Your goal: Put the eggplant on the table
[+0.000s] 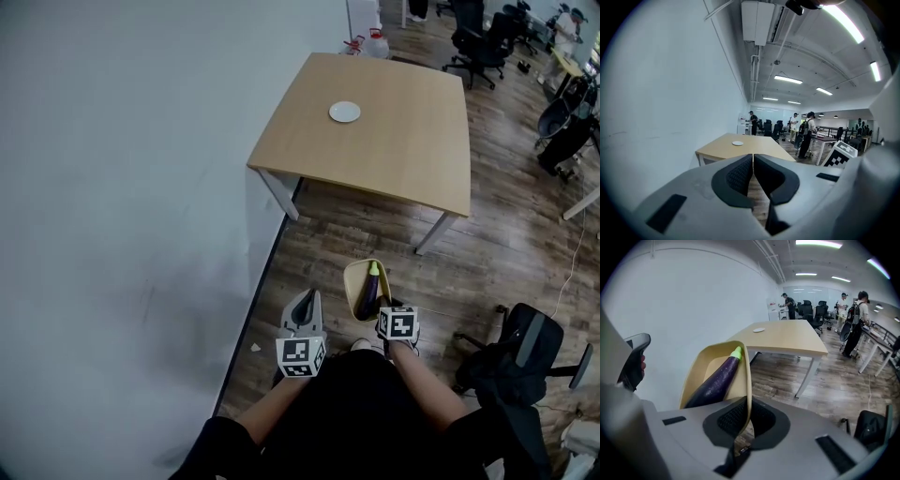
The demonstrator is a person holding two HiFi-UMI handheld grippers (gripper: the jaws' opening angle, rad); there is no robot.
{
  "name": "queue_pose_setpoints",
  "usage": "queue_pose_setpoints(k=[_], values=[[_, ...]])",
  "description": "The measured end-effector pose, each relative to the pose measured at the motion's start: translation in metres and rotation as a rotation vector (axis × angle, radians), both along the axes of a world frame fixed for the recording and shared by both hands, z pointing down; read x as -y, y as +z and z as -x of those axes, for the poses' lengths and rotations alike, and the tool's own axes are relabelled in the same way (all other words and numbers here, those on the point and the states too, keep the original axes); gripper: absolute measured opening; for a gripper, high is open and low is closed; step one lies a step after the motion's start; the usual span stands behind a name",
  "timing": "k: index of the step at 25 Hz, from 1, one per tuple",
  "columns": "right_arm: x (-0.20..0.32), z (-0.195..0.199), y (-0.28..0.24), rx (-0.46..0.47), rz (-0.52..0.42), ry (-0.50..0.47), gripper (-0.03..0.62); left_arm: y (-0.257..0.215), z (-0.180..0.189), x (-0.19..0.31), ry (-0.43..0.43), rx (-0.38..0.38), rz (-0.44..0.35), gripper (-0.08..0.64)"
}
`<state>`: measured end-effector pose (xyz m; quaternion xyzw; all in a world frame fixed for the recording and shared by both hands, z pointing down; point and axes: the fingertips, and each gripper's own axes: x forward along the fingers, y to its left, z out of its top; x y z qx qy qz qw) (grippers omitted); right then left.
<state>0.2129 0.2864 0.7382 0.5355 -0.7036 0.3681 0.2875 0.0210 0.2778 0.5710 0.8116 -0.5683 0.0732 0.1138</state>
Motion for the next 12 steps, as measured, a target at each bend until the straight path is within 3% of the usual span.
queue_pose_setpoints(k=[4, 7, 12], values=[[0.004, 0.001, 0.008, 0.028, 0.044, 0.012, 0.063, 0.008, -0.001, 0.002, -0.029, 0.025, -0.008, 0.018], [0.012, 0.005, 0.014, 0.047, 0.063, 0.001, 0.063, 0.003, 0.002, 0.005, -0.057, 0.037, -0.071, 0.018], [0.039, 0.001, 0.018, 0.020, 0.085, -0.045, 0.063, -0.002, -0.008, 0.022, -0.054, 0.067, -0.111, 0.018]])
